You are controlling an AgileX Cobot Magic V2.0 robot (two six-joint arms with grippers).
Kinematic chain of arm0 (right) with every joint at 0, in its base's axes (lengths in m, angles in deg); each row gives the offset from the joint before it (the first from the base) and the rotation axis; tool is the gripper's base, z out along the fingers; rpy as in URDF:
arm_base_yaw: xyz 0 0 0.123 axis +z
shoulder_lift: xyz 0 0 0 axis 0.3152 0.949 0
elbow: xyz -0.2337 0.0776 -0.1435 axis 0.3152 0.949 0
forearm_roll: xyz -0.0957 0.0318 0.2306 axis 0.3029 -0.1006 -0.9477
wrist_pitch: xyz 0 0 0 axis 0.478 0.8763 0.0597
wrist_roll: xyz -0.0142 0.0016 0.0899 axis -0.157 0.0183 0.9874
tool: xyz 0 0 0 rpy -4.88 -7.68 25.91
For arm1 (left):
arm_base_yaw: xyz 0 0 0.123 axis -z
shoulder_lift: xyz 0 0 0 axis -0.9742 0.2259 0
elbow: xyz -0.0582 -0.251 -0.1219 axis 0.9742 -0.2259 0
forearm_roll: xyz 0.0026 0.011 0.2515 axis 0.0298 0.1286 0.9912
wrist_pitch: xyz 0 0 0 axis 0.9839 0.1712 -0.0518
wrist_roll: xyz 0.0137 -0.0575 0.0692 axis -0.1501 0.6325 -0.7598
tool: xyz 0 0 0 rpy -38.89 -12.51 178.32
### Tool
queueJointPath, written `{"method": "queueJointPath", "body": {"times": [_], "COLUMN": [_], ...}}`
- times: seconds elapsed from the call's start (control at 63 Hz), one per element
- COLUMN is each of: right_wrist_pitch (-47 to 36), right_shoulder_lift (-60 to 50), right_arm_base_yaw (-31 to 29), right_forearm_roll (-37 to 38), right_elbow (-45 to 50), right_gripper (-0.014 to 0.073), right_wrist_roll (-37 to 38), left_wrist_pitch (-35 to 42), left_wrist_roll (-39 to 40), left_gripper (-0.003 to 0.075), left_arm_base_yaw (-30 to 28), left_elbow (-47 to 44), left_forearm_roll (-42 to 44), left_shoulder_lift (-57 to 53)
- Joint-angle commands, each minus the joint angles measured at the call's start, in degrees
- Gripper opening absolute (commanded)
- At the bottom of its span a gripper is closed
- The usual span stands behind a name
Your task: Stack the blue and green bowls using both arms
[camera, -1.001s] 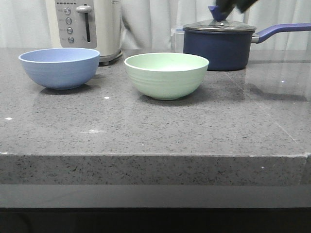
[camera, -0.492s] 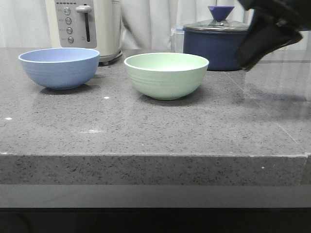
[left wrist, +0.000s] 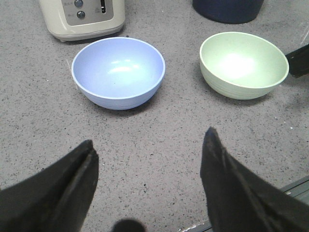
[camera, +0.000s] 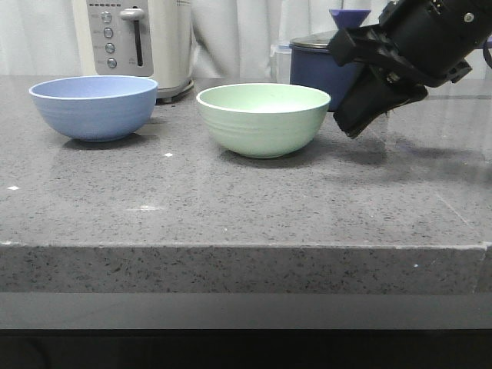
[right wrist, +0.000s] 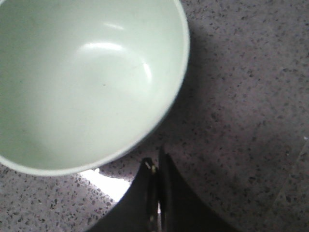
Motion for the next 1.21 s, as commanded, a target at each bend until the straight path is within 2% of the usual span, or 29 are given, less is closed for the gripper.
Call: {"method": "queueJointPath", "body": {"times": [0.0, 0.81, 1.017, 1.191], "right_wrist_pitch": [-2.55, -2.26, -2.26, -2.26], "right_shoulder_lift": [-1.94, -1.94, -1.94, -1.94], "right_arm_base_yaw": [0.0, 0.0, 0.0, 0.0], "right_forearm_roll": [-1.72, -1.79, -1.79, -1.79], "right_elbow": [-1.37, -1.37, -1.37, -1.37], "right_gripper": [-0.0062, -0.0062, -0.0062, -0.0062], "right_wrist_roll": [-0.85, -0.85, -0.85, -0.85], "left_wrist_pitch": [4.02, 3.21, -2.79, -6.91], "left_wrist_roll": [0.06, 1.68, 2.14, 2.14], "left_gripper": [0.0455, 0.0455, 0.0429, 0.0417], "left_arm_base_yaw": [0.45, -0.31, -6.2, -12.9], "left_elbow": [1.96, 3.12, 11.3, 19.3], "left_forearm_roll": [-0.63, 0.56, 3.1, -1.98], "left_shoulder_lift": [0.27, 2.19, 12.69, 23.79]}}
